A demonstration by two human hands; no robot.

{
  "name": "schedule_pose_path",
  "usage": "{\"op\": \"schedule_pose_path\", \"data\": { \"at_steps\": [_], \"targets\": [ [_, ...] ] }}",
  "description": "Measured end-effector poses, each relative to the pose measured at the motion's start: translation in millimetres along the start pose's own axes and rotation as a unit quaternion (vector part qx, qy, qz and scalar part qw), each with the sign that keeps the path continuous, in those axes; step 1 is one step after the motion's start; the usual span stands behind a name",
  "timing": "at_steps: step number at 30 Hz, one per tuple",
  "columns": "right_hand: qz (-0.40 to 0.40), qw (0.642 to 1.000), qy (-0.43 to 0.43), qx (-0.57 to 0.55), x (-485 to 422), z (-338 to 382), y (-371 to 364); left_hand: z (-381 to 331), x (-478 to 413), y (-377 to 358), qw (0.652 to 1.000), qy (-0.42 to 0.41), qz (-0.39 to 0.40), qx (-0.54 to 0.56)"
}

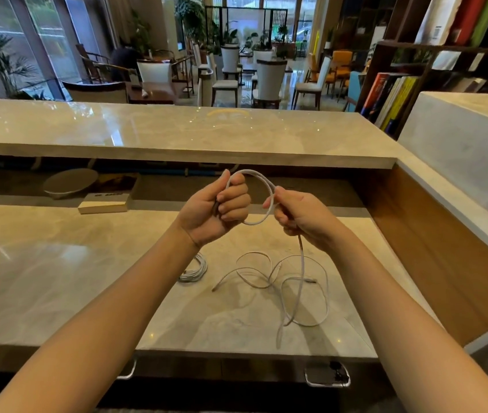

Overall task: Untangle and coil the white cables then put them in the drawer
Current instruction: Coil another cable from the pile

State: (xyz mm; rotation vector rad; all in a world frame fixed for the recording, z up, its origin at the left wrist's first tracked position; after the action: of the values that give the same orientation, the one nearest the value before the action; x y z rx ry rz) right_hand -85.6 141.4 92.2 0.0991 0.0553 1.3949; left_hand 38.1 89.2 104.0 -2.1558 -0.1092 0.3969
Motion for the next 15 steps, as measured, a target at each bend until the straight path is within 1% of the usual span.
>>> {"op": "schedule_pose_path", "data": {
  "at_steps": [3,5,7,8,9,10,11,12,13,14,15],
  "targets": [
    [-0.039,0.998,-0.015,0.039,4,-26,4,-12,-2,-5,0.998,-0.048,-0.006,0.044],
    [-0.06,0.998,-0.023,0.025,10,-49,13,-25,-2,-5,0.993,-0.101,-0.038,0.049],
    [-0.075,0.997,-0.03,0.012,17,-67,18,-44,3,-3,0.979,-0.176,-0.088,0.05],
    [-0.084,0.996,-0.028,0.032,19,-73,19,-52,6,-1,0.97,-0.21,-0.11,0.052],
    [-0.091,0.991,-0.022,0.091,21,-76,19,-58,9,-1,0.961,-0.238,-0.131,0.046],
    [-0.086,0.978,-0.015,0.189,21,-76,16,-62,11,0,0.953,-0.257,-0.156,0.023],
    [-0.064,0.949,-0.012,0.308,21,-75,10,-63,12,2,0.945,-0.268,-0.187,-0.019],
    [-0.035,0.907,-0.01,0.42,20,-71,0,-62,14,3,0.933,-0.271,-0.223,-0.085],
    [-0.015,0.865,0.001,0.501,18,-64,-11,-58,14,5,0.911,-0.266,-0.262,-0.175],
    [-0.004,0.837,0.024,0.546,17,-51,-22,-53,14,5,0.877,-0.252,-0.297,-0.282],
    [0.0,0.822,0.053,0.568,16,-36,-31,-48,12,4,0.832,-0.229,-0.323,-0.389]
  ]
}}
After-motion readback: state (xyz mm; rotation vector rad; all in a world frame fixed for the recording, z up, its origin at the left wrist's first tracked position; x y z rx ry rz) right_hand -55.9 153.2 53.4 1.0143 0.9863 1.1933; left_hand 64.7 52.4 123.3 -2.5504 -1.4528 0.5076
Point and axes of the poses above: each hand's wrist, its own x-axis away from the middle knuckle, its own y-axis out of the back of the hand, z = x × y, the point moved 6 cm from there along -x, towards the middle knuckle, and after that the axes turned 3 degrees about -x, right-handed, at the moved point
